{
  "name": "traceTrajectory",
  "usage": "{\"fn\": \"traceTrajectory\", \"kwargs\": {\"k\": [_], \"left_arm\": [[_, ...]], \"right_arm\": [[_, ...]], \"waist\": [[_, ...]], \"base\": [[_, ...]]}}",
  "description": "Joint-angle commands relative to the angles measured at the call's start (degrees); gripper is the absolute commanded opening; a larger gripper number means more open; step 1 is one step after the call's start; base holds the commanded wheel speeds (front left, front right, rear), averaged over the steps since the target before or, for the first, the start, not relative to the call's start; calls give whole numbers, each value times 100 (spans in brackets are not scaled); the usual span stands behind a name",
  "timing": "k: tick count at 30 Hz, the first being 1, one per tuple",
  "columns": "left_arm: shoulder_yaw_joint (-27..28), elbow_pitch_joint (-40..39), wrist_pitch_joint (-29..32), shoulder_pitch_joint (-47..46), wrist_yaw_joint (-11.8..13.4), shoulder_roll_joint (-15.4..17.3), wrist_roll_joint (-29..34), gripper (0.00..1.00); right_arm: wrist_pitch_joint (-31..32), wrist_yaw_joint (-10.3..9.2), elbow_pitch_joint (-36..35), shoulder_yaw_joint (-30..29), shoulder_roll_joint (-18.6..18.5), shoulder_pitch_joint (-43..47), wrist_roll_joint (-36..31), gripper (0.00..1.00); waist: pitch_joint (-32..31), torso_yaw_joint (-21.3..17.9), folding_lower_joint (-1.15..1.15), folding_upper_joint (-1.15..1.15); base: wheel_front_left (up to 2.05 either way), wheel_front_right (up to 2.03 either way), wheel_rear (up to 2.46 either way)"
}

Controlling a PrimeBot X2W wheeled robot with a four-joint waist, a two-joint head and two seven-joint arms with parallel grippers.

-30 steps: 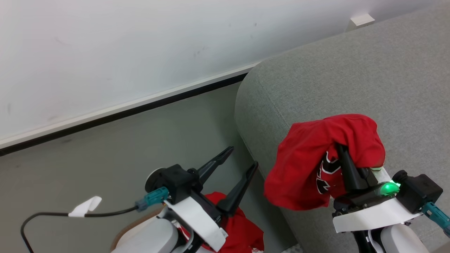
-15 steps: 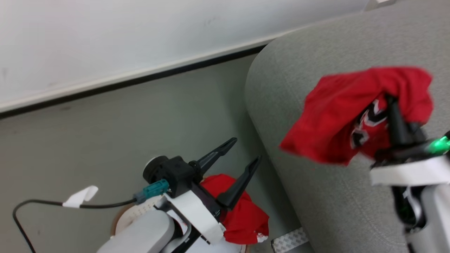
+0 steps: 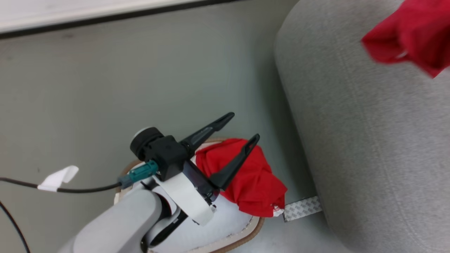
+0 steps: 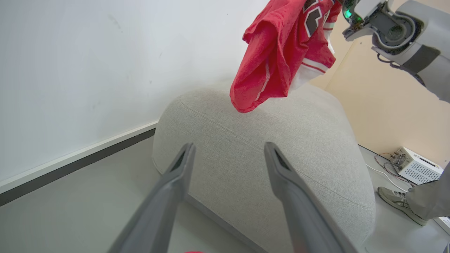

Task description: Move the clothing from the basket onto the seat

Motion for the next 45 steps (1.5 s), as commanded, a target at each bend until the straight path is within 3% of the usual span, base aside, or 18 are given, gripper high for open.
{"fn": "traceTrajectory", "kwargs": {"k": [1, 9, 17, 24, 26, 29, 30, 31, 32, 33, 36, 45], "left_arm": [[44, -51, -3, -87, -29, 72, 59, 100], [183, -163, -50, -412, -61, 183, 106, 100], [288, -11, -213, -510, -112, 240, 59, 100], [318, 112, -349, -517, -152, 174, 13, 100], [314, 158, -372, -535, -149, 153, 5, 100], [321, 229, -396, -520, -154, 147, -8, 100], [329, 246, -408, -502, -153, 147, -12, 100], [330, 275, -415, -479, -148, 163, -6, 100], [330, 305, -425, -448, -146, 182, -5, 100], [324, 328, -417, -420, -145, 199, -1, 100], [302, 405, -426, -331, -136, 244, 14, 100], [385, 587, -483, 103, 61, 226, -179, 100]], "right_arm": [[55, -12, 91, -133, -118, -234, -31, 0], [440, -12, 693, -714, -544, -1008, -392, 0], [1024, -12, 1683, -1045, -1138, -1168, -850, 0], [1529, -12, 2389, -1106, -1266, -1062, -1148, 0], [1654, -12, 2551, -1130, -1194, -1064, -1196, 5], [1653, -12, 2645, -1046, -1095, -1076, -1167, 0], [1635, -12, 2664, -1020, -1069, -1070, -1157, 9], [1644, -12, 2699, -981, -1036, -1056, -1137, 35], [1655, -12, 2726, -939, -1030, -1031, -1116, 88], [1674, -12, 2750, -881, -1027, -1006, -1093, 100], [1859, -12, 2862, -601, -922, -875, -910, 100], [1892, -12, 2838, 56, -1172, -188, -400, 100]], "waist": [[368, 250, -1, 0], [1099, 704, -1, 0], [1535, 1142, -1, 0], [1551, 1270, -1, 0], [1533, 1285, -1, 0], [1469, 1264, -1, 0], [1434, 1246, -1, 0], [1384, 1223, -1, 0], [1324, 1197, -1, 0], [1255, 1172, -1, 0], [986, 1088, -1, 0], [-87, 936, -1, 0]], "base": [[0, 0, 0], [0, 0, 0], [0, 0, 0], [0, 0, 0], [0, 0, 0], [0, 0, 0], [0, 0, 0], [0, 0, 0], [0, 0, 0], [0, 0, 0], [0, 0, 0], [0, 0, 0]]}}
